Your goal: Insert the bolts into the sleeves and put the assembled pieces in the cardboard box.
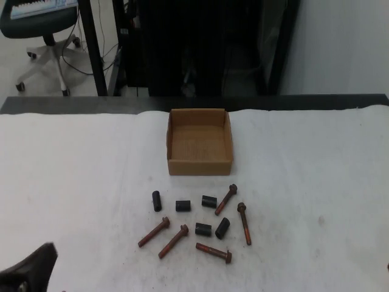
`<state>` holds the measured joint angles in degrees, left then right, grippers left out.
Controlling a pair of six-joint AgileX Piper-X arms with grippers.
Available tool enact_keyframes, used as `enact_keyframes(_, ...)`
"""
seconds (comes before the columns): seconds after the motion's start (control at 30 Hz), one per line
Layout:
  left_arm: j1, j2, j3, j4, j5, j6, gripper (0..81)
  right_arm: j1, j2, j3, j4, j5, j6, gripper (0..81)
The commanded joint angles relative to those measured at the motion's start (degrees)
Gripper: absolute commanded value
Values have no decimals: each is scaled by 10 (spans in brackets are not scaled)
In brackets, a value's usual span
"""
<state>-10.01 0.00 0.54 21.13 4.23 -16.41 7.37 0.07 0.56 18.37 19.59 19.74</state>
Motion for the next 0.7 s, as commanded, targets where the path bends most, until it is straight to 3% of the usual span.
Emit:
enact_keyframes(0.0,-3,0,-5,-78,82,-55,3,0,-1,-6,-66,-26,17,8)
enact_keyframes(0.13,-3,0,-5,-121,119,-63,3,0,-1,-6,-116,-69,41,8)
enact_keyframes(0.27,-3,0,-5,-142,122,-72,3,0,-1,-6,-154,-122,175,8)
enact_keyframes(0.4,-3,0,-5,-163,168,-72,3,0,-1,-6,-241,-300,116,0)
enact_keyframes(0.47,-3,7,-8,-157,199,-72,3,0,4,-6,-238,-356,118,48)
enact_keyframes(0.57,-3,56,-52,-152,227,-55,3,0,56,-17,-184,-384,106,150)
enact_keyframes(0.67,-3,137,-121,-99,233,60,1,0,136,-63,-171,-417,80,255)
